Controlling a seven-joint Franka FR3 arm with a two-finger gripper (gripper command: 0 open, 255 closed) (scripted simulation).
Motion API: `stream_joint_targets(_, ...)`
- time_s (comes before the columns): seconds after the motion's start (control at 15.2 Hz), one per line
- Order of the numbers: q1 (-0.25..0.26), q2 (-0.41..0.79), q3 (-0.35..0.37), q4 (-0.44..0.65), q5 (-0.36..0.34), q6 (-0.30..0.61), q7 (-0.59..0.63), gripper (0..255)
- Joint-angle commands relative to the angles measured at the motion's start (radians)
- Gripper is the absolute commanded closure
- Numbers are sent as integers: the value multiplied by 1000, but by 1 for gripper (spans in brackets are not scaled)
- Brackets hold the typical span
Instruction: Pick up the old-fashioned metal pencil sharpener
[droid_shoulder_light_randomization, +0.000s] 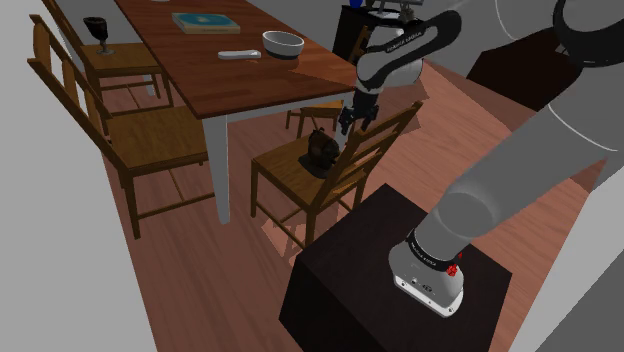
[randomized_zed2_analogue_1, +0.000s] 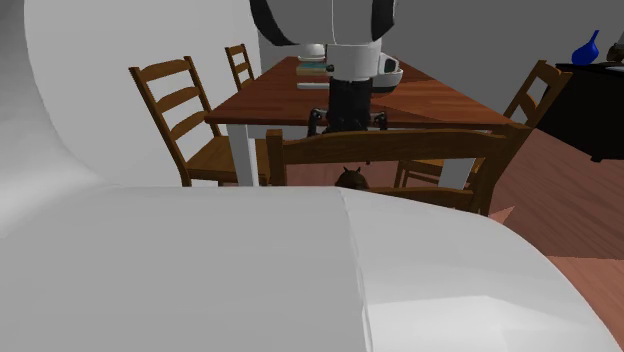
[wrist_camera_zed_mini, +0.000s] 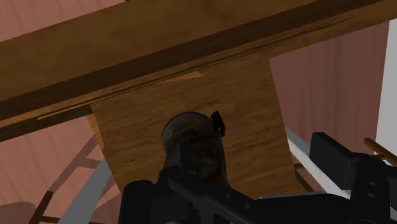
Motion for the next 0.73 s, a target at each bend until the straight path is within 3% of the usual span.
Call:
stream_joint_targets(0.0, 5, 91, -18, 30, 47, 56, -40, 0)
stream_joint_targets(0.33, -10, 309, -27, 120, 204, 161, -169, 0)
stream_joint_targets(0.66, -74, 523, 21, 245, 358, 221, -290, 0)
